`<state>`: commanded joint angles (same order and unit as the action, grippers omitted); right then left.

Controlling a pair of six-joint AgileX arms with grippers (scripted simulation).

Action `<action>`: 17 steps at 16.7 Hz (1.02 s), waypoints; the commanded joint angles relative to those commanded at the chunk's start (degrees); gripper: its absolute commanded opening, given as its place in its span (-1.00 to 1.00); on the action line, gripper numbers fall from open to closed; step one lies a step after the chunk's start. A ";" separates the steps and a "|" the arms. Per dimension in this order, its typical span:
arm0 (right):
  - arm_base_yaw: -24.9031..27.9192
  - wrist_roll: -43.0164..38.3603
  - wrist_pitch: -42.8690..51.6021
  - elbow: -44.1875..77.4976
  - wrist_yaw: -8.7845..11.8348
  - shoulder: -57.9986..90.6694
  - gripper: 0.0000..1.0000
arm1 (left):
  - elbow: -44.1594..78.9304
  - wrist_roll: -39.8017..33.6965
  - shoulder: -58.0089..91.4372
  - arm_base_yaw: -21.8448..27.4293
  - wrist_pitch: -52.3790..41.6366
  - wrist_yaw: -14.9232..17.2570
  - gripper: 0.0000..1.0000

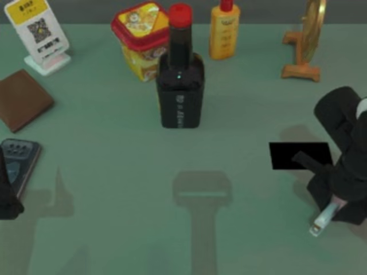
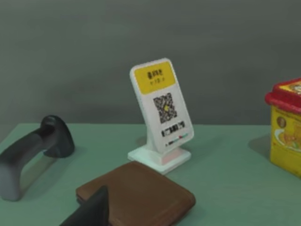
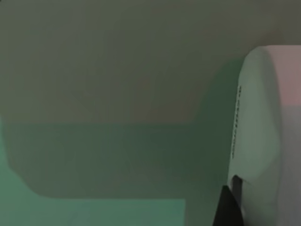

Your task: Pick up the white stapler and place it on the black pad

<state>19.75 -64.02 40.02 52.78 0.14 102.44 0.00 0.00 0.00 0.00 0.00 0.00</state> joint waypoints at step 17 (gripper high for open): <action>0.25 0.35 23.53 14.13 0.02 -9.48 -1.00 | 0.00 0.00 0.00 0.00 0.00 0.00 1.00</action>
<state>20.00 -63.66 63.54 66.90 0.16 92.95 0.00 0.00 0.00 0.00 0.00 0.00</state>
